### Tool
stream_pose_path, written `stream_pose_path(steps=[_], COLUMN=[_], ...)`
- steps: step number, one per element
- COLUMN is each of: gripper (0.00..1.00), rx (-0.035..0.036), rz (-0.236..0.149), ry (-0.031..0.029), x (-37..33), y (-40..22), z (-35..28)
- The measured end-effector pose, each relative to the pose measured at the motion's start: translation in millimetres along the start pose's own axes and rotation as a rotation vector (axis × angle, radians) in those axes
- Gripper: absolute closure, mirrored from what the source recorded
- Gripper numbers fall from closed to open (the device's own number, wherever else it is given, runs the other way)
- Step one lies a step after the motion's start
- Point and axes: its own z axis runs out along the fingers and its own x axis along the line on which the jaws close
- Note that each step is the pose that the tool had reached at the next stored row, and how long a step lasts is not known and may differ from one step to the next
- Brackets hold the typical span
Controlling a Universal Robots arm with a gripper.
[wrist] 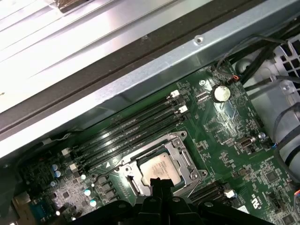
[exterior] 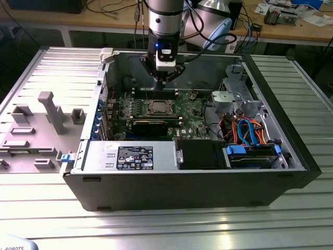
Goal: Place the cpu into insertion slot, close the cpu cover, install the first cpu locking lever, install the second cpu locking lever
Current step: 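Install the first cpu locking lever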
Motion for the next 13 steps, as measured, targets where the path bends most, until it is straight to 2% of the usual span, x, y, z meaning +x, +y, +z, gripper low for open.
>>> stream_pose_path(steps=[4, 13], gripper=[0.89, 0.89], rx=[0.0003, 0.0002], rz=[-0.044, -0.047], ry=[0.0006, 0.0006], x=[0.0, 0.0], y=[0.0, 0.0], z=[0.0, 0.0])
